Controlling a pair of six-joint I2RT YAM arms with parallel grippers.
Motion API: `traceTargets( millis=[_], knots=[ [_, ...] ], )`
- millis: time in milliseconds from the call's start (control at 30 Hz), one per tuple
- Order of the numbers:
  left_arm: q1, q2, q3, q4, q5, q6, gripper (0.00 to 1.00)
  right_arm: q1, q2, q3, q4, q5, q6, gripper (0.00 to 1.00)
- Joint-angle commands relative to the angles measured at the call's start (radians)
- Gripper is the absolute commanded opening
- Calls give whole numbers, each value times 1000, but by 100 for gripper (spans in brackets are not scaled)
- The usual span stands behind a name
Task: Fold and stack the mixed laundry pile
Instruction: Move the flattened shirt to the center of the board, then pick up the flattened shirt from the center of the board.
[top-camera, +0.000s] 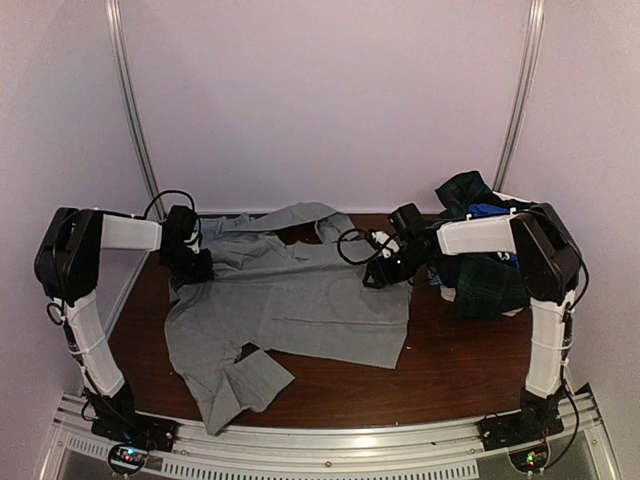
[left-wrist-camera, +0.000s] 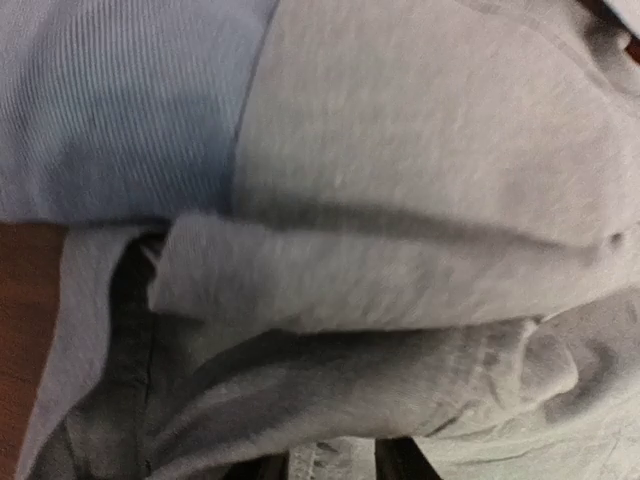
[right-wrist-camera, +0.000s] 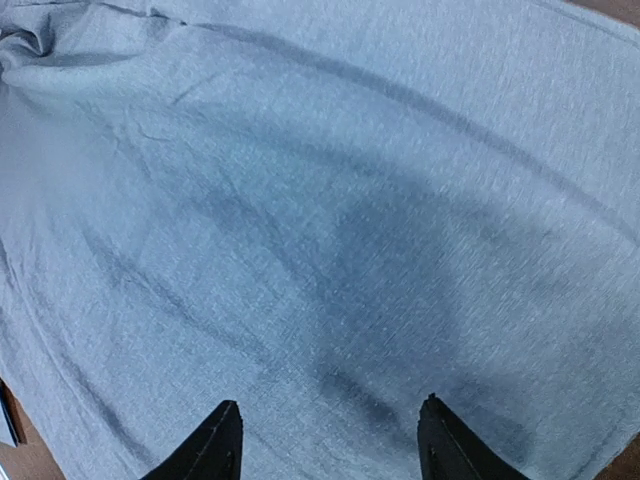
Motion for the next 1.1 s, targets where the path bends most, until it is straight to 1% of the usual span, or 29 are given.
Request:
traceTargets(
  millis=[0,67,133,233,400,533,600,667,800,933,1067],
  knots=[
    [-6,-111,58,-11,78,47,35,31,-124,30,-72,27,-71,60],
    [-21,-223,5,-31,81,38,38,65,-202,-17,-92,49,-95,60],
    [-29,-354,-95,-31,101,2,39,116,-278,-91,-94,77,-97,60],
    [-52,-537,-234,-72,97,-54,40,231,-363,-216,-85,118,-97,59],
    [-100,-769,-410,-128,81,-183,44,374,-387,-323,-135,215,-90,54],
    [-127,-918,-517,-143,77,-318,47,404,-392,-380,-186,264,-76,51],
    [-146,-964,-529,-181,37,-355,51,404,-399,-395,-216,289,-72,51],
    [-153,-992,-526,-223,12,-372,52,406,-414,-415,-228,300,-70,50],
    [-155,-1005,-520,-278,-22,-392,52,410,-434,-443,-231,277,-72,47],
    [-155,-1004,-521,-309,-43,-420,51,440,-448,-447,-236,247,-77,44],
    [-155,-1003,-521,-327,-82,-449,51,459,-431,-434,-253,245,-77,41]
  ],
)
